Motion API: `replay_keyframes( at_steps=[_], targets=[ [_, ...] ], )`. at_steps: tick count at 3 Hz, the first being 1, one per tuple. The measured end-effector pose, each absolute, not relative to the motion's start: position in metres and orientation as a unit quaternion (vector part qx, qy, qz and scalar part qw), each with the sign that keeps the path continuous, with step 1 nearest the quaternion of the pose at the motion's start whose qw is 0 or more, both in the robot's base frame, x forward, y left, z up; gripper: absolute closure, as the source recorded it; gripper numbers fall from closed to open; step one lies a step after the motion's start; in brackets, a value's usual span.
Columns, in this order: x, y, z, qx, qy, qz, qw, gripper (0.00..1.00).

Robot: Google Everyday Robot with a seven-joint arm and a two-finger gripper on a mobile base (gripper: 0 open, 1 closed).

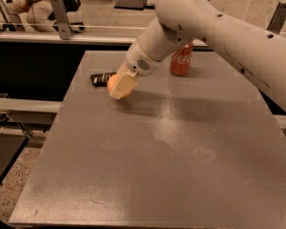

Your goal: Move orange near rxbar chocolate

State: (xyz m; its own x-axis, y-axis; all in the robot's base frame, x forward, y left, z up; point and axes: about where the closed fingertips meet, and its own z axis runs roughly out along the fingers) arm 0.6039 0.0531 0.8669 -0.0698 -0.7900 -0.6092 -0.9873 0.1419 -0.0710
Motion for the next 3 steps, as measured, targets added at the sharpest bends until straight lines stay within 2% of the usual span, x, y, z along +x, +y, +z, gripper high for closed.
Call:
replay_keyframes(
  at_steps=[3],
  targets=[
    [0.6250, 0.0613, 0.8555, -0.628, 0.711, 0.182, 0.259, 0.29]
  ],
)
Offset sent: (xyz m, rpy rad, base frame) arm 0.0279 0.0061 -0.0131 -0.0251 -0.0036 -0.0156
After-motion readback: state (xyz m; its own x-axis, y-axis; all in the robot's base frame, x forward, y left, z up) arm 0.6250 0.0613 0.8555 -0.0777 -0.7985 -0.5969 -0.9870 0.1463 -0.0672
